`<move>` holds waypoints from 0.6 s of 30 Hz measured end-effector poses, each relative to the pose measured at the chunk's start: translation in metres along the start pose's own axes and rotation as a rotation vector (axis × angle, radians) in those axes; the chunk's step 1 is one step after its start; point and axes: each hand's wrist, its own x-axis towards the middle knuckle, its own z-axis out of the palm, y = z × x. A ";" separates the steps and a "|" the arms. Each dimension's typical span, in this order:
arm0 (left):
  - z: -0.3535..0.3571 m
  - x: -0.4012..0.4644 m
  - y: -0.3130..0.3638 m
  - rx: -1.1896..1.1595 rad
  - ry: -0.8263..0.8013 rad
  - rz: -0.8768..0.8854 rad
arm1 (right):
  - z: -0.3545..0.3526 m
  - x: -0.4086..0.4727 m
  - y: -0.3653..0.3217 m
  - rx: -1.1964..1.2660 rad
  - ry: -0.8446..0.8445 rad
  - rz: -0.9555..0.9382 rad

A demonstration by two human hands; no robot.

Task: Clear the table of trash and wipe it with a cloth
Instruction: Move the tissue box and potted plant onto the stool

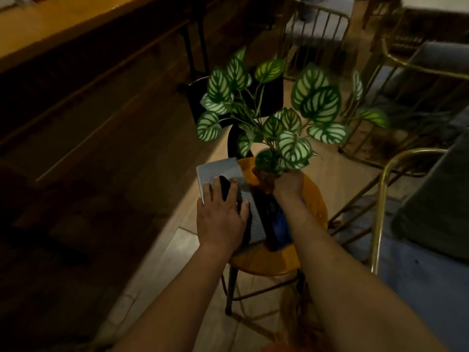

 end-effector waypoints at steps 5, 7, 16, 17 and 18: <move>0.002 0.002 0.000 0.009 -0.005 -0.010 | 0.015 0.016 0.004 0.011 0.047 -0.080; 0.001 0.003 0.001 0.021 -0.016 -0.011 | 0.019 0.023 0.007 -0.067 0.059 -0.122; -0.004 0.004 0.004 0.079 -0.058 -0.016 | -0.028 -0.040 0.035 -0.256 0.225 -0.071; -0.005 0.004 0.005 0.092 -0.066 -0.014 | -0.029 -0.046 0.045 -0.386 0.219 0.015; -0.007 0.003 0.007 0.104 -0.073 -0.012 | -0.029 -0.051 0.052 -0.501 0.173 0.090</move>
